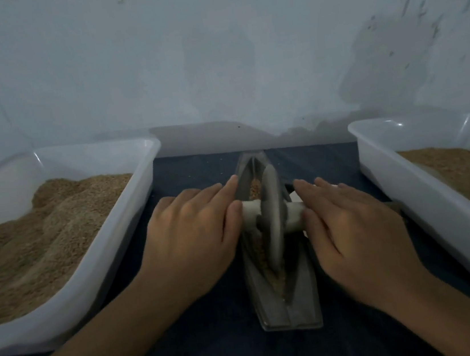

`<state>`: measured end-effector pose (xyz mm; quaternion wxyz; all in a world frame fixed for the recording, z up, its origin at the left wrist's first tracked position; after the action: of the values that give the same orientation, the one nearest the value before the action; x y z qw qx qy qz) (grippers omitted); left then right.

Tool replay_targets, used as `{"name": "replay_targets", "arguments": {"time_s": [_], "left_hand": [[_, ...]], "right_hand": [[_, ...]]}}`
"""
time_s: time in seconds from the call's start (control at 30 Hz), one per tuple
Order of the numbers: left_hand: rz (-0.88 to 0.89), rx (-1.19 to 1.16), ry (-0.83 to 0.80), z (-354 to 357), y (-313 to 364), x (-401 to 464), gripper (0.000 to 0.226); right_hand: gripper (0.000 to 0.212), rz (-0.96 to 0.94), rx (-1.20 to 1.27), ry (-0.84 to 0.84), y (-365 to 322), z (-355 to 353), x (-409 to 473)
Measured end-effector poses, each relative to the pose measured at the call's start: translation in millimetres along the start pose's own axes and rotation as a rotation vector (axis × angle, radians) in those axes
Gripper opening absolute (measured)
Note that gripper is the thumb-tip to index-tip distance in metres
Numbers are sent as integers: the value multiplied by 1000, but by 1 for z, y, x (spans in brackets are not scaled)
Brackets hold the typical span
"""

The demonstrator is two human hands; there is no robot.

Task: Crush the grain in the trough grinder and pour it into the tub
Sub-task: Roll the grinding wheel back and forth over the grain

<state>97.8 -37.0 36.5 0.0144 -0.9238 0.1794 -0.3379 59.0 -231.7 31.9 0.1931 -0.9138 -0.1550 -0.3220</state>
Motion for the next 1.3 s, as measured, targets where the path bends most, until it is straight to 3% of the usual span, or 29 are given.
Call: {"name": "replay_targets", "arguments": {"time_s": [0.13, 0.2, 0.3, 0.37, 0.5, 0.6, 0.7, 0.87, 0.93, 1.07, 1.17, 1.3], "left_hand": [[-94, 165, -143, 45, -12, 53, 42], [-52, 327, -193, 58, -12, 77, 29], [-31, 368, -253, 57, -10, 86, 20], [-41, 348, -208, 47, -7, 74, 22], [-88, 15, -129, 27, -9, 13, 51], [-81, -94, -107, 12, -14, -21, 55], [-86, -86, -83, 7, -11, -23, 55], [-95, 196, -175, 39, -11, 38, 59], [-73, 361, -216, 59, -13, 66, 46], [-39, 364, -289, 68, -14, 86, 17], [-32, 337, -195, 49, -7, 63, 21], [-45, 15, -4, 12, -8, 2, 49]], "right_hand": [[49, 151, -14, -157, 30, 36, 53], [53, 267, 29, -202, 48, 53, 78], [53, 298, 10, -213, 55, 59, 88], [55, 245, -8, -185, 51, 52, 73], [50, 50, 12, -77, 18, 25, 29], [48, -62, 41, 2, -3, 4, 4], [48, -93, 39, 26, -7, 0, 1], [50, 114, -20, -128, 28, 36, 50], [55, 210, -5, -178, 40, 48, 77], [56, 288, 14, -145, 49, 55, 104], [55, 252, -46, -183, 43, 54, 84], [58, 84, -33, -80, 9, 24, 29]]}}
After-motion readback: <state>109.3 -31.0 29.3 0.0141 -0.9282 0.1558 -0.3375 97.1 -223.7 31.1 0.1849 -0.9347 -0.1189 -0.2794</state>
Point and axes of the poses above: each hand's wrist, its own x-axis towards the middle knuckle, its own z-axis out of the palm, y = z × x, the point moved 8 cm from there along x, towards the middle knuckle, and after that the axes turned 13 degrees about x, right-handed, at the moved point
